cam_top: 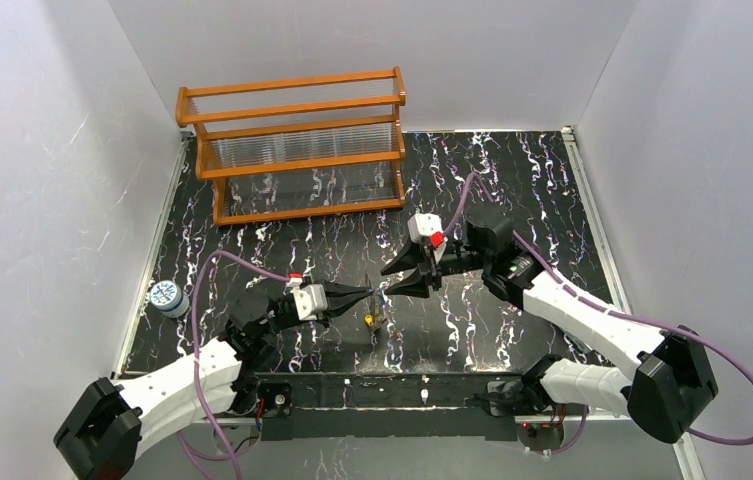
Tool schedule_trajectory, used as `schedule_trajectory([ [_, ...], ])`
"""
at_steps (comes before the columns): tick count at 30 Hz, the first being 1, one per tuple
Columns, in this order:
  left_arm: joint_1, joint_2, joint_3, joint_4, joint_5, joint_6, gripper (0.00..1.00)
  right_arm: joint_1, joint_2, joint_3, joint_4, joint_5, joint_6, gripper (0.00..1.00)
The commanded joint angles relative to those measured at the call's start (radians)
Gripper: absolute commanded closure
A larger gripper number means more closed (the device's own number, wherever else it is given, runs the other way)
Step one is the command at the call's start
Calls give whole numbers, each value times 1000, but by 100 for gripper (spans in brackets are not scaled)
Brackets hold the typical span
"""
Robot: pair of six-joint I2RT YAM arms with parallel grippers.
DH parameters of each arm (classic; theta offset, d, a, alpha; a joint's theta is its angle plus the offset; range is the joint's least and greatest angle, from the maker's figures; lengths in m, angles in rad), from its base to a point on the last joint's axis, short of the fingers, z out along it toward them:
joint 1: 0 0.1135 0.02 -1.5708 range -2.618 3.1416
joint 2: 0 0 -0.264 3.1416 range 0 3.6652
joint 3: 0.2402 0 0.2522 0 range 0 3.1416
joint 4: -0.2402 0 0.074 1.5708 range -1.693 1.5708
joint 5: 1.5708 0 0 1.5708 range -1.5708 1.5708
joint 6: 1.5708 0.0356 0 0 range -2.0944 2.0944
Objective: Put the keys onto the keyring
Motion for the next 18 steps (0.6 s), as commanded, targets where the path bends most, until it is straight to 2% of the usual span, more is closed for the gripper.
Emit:
schedule_trajectory([
  [1,-2,-15,-3,126,27,-24,100,-3,30,-5,122,-98,53,52],
  [5,-2,-5,-3,139,30,-32,100,-2,58,-7,161,-121,83,56],
  [10,-3,5,-1,152,35,-37,100,-1,84,-13,198,-124,111,66],
  [13,-3,10,1,158,38,-42,100,-1,100,-9,198,-128,112,77],
  [16,-2,7,0,164,37,-44,100,-1,112,-3,182,-130,109,95],
  [18,-2,3,0,165,34,-45,100,-1,116,-4,163,-125,97,99],
])
